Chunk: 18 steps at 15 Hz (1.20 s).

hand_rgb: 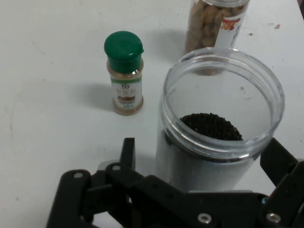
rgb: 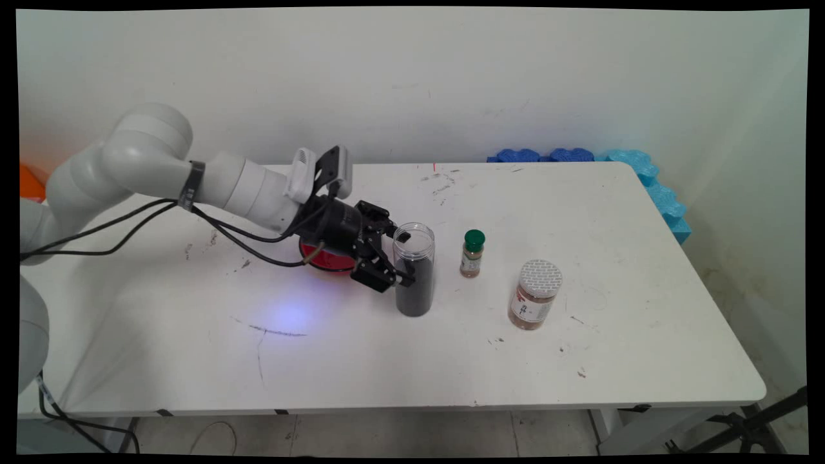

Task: Pick up the black seasoning powder from the table, then pour the black seasoning powder in the red bowl

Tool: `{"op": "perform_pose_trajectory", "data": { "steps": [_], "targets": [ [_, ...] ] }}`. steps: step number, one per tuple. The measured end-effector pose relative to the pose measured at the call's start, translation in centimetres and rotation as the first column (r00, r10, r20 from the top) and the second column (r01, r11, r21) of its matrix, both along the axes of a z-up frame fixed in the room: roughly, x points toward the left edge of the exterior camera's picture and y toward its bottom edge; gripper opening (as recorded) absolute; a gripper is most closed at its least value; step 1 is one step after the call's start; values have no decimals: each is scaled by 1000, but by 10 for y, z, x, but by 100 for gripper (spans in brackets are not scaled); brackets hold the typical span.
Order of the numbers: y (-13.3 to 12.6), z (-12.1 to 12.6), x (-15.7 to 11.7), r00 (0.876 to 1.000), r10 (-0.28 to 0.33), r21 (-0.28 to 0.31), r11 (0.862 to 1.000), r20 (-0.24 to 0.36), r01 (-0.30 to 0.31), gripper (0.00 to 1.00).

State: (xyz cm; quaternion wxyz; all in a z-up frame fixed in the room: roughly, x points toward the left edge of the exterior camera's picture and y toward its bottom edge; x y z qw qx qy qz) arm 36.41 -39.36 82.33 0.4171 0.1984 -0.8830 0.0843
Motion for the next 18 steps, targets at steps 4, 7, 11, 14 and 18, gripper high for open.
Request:
{"op": "perform_pose_trajectory", "data": {
  "steps": [4, 7, 11, 14, 18],
  "targets": [
    [-4, -4, -5, 1000, -7, 2, 1000, -2, 7, 100],
    [-7, -5, -8, 1000, -12, 6, 1000, -5, 12, 0],
    [-9, -6, -10, 1000, -14, 15, 1000, -13, 14, 0],
    [-9, -3, -11, 1000, -16, 22, 1000, -23, 17, 0],
    [-6, 11, -4, 999, -15, 21, 1000, -34, 15, 0]
  ]
}}
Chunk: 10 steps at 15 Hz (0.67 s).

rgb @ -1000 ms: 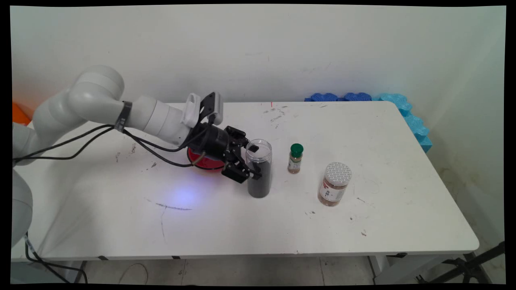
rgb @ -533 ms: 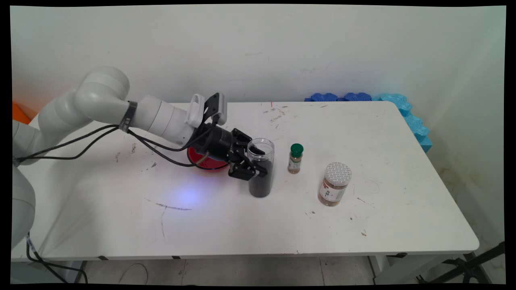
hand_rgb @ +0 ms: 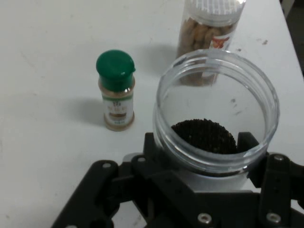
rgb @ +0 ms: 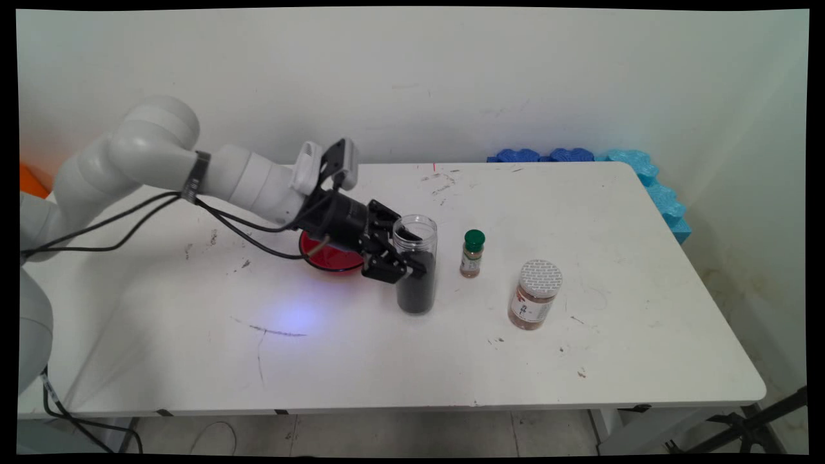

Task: Pour the black seasoning powder in the red bowl

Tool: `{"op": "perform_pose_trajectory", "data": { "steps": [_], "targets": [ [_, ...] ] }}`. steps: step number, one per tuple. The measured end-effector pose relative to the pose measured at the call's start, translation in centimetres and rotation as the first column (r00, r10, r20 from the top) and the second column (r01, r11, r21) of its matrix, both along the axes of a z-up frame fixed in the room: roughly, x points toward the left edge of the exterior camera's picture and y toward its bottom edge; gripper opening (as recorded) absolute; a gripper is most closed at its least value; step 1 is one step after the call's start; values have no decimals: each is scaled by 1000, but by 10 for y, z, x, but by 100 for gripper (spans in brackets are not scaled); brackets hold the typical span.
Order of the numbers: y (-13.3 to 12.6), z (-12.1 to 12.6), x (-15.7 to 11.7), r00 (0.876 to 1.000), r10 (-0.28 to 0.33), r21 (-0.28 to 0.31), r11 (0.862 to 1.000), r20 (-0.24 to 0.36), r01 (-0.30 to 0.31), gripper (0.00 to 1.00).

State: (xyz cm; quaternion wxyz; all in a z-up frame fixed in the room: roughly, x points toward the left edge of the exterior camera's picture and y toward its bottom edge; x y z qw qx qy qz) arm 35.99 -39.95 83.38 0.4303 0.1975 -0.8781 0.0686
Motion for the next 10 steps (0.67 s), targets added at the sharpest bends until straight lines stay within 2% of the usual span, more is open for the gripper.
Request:
{"op": "perform_pose_trajectory", "data": {
  "steps": [5, 10],
  "targets": [
    [16, 39, 19, 1000, -12, -25, 1000, -7, 11, 0],
    [30, 82, 45, 1000, -7, -22, 1000, -21, 6, 0]
  ]
}}
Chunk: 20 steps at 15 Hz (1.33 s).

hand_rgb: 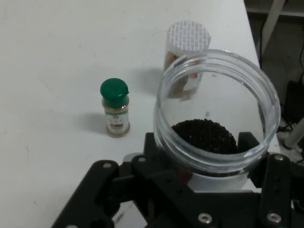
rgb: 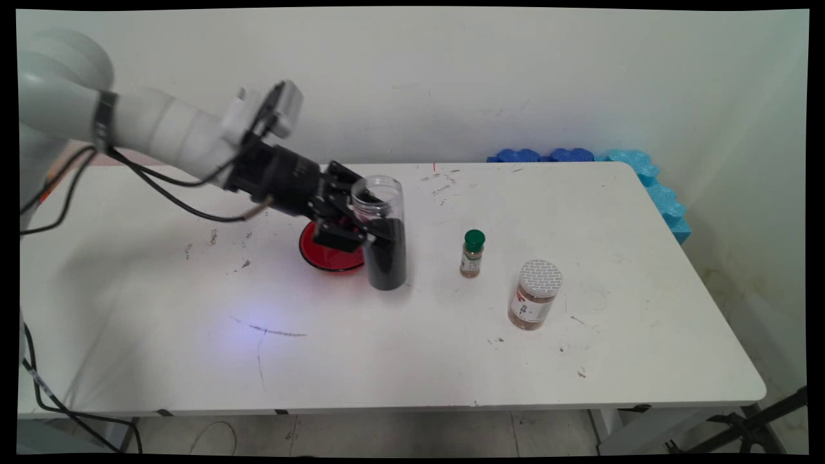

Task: Pour the black seasoning powder in the red bowl

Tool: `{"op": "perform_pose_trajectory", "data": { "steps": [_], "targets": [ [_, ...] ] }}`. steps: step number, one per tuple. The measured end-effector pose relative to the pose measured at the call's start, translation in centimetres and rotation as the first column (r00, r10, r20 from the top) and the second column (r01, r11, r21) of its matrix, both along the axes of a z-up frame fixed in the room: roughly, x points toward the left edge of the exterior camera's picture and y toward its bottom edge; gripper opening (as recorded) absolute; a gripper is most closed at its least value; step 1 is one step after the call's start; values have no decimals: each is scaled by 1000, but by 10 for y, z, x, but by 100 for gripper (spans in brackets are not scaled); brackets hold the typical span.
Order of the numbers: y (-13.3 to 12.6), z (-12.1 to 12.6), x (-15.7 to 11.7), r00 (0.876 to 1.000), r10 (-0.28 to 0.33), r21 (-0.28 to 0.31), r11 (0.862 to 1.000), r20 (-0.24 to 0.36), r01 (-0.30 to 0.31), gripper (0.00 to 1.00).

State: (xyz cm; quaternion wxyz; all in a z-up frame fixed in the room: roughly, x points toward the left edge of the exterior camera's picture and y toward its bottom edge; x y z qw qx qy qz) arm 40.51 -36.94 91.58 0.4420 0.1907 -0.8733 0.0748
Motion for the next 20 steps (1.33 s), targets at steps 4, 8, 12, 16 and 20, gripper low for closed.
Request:
{"op": "perform_pose_trajectory", "data": {
  "steps": [4, 8, 12, 16, 20],
  "targets": [
    [7, 27, 24, 1000, -6, 10, 1000, 1, 6, 0],
    [12, 43, 52, 999, -1, 33, 999, 34, 0, 0],
    [15, 50, 79, 998, 32, 81, 996, 53, -37, 0],
    [15, 47, 97, 994, 89, 171, 980, 65, -99, 0],
    [16, 40, 110, 977, 205, 297, 930, 62, -214, 0]
  ]
}}
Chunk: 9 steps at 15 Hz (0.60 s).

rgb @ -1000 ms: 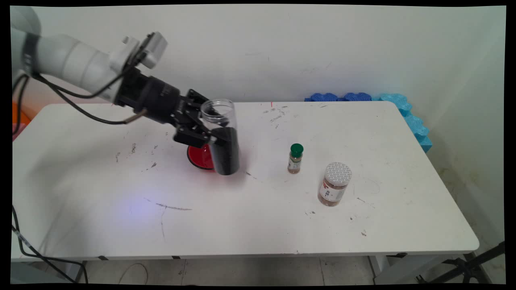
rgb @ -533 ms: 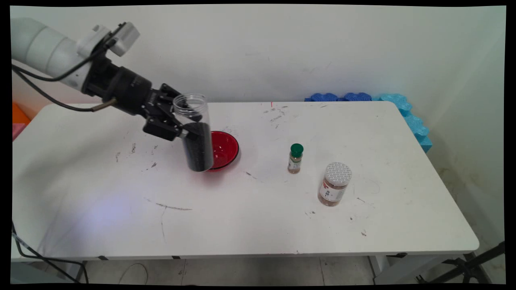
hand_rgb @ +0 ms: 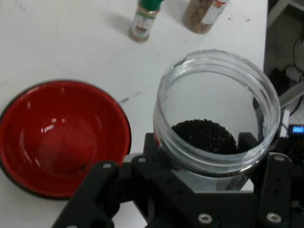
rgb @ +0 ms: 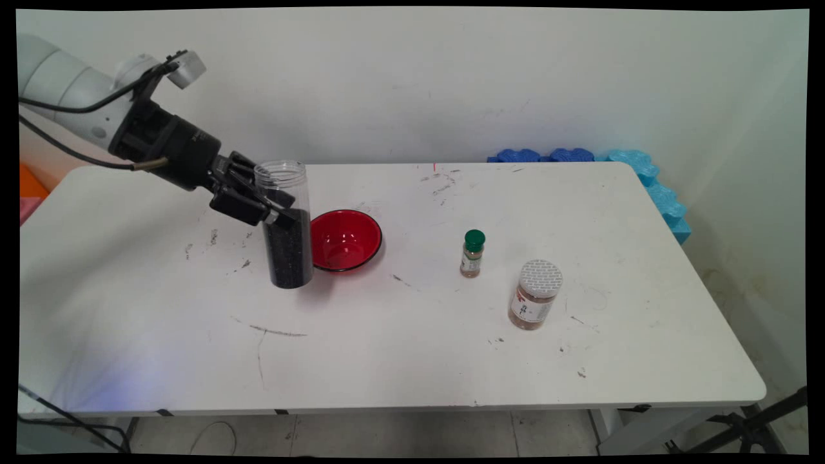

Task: Pour the black seasoning powder in the red bowl

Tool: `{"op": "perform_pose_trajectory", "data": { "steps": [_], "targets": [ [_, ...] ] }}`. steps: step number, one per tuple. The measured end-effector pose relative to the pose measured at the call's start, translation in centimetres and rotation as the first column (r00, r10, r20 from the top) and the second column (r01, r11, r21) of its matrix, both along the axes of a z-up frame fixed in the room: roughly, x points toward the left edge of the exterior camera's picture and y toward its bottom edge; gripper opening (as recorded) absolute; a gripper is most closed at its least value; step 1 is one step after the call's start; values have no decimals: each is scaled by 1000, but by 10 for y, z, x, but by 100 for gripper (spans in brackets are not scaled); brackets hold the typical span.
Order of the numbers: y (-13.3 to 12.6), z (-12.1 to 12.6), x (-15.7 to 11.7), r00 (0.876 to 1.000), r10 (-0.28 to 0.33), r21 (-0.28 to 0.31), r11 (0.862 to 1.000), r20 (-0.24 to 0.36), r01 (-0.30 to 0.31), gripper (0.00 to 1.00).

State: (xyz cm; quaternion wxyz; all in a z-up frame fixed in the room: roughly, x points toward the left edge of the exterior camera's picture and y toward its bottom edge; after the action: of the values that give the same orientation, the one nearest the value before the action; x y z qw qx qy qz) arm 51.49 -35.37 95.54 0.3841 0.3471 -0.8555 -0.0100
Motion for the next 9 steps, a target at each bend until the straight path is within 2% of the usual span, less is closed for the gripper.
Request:
{"op": "perform_pose_trajectory", "data": {
  "steps": [2, 4, 6, 9],
  "targets": [
    [-1, -3, 3, 998, 54, 57, 997, -16, -53, 0],
    [-4, -7, 6, 990, 134, 136, 982, -44, -127, 0],
    [-5, -11, 7, 978, 199, 203, 962, -59, -183, 0],
    [-6, -16, 6, 956, 285, 294, 922, -69, -253, 0]
  ]
}}
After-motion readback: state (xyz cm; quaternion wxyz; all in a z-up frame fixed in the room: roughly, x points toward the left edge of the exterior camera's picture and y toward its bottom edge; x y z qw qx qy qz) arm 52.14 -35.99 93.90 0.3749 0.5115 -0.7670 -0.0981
